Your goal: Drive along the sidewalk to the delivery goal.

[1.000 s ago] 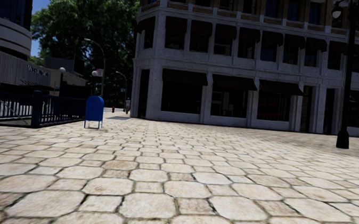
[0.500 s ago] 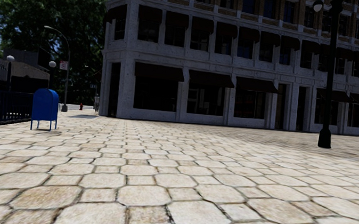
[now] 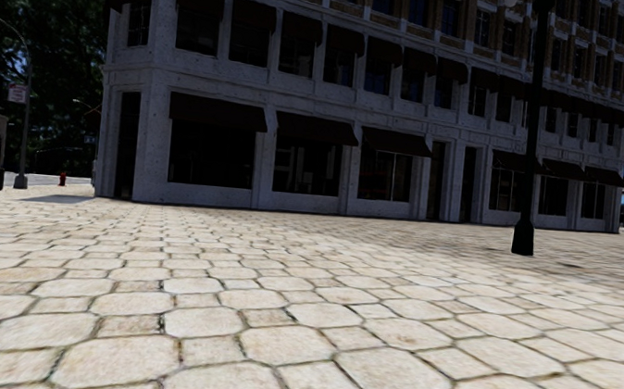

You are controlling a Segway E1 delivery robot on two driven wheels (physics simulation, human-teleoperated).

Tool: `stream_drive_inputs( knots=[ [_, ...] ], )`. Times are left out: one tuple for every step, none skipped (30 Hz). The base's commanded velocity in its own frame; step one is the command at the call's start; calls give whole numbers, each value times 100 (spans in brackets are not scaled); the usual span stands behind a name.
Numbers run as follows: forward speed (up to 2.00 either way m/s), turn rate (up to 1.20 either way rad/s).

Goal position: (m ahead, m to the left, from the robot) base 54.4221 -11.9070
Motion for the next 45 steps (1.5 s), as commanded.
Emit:
stream_drive_inputs(
  knots=[
    [200,-44],
    [200,-44],
    [200,-36],
    [200,-30],
    [200,-28],
    [200,-28],
    [200,-23],
    [200,-13],
    [200,-7],
    [200,0],
    [200,0],
    [200,0],
    [200,0],
    [200,0],
    [200,0],
    [200,0],
    [200,0],
    [200,0],
    [200,0],
    [200,0],
    [200,0],
    [200,0],
    [200,0],
    [200,0],
    [200,0],
    [200,-1],
    [200,-1],
    [200,-7],
    [200,-7],
    [200,-7],
    [200,-7],
    [200,-7],
    [200,-7],
    [200,-13],
    [200,-13],
    [200,-18],
    [200,-21],
    [200,-22],
    [200,-22],
    [200,-23],
    [200,-24],
    [200,-24],
    [200,-24],
    [200,-24],
    [200,-25]
  ],
)
